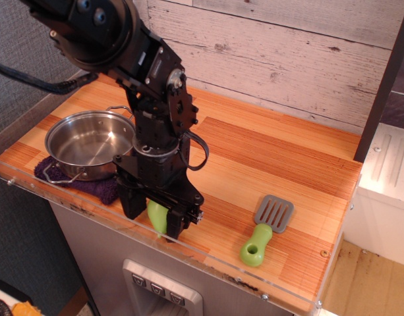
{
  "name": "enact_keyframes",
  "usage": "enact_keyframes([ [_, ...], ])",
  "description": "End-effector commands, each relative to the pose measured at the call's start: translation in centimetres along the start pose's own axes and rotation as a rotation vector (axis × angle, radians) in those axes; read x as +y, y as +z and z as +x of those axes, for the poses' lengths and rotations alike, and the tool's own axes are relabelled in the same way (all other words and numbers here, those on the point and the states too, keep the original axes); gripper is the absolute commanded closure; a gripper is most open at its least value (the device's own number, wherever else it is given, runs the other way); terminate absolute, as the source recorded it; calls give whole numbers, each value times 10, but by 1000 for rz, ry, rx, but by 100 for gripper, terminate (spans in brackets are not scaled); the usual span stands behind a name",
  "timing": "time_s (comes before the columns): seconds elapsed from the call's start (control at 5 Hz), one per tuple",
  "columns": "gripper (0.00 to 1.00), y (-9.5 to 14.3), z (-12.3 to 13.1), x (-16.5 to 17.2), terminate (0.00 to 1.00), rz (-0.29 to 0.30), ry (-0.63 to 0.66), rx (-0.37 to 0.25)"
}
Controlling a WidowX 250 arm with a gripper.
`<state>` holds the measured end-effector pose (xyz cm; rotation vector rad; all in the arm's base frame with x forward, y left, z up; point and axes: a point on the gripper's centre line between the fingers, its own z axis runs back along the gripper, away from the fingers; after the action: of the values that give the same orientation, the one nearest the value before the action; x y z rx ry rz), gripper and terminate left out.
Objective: Place the green pear to the right of the pot
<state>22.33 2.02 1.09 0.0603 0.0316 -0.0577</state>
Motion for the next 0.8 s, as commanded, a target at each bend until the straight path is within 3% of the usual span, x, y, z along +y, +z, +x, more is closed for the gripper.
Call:
enact_keyframes([
  [0.0,0,42,7,15,0,-6,2,-88],
  [0.2,0,76,11,22,0,-10,28,-147],
  [0.4,0,97,12,27,0,-22,44,-149],
  [0.6,0,101,15,28,0,-46,40,-102],
])
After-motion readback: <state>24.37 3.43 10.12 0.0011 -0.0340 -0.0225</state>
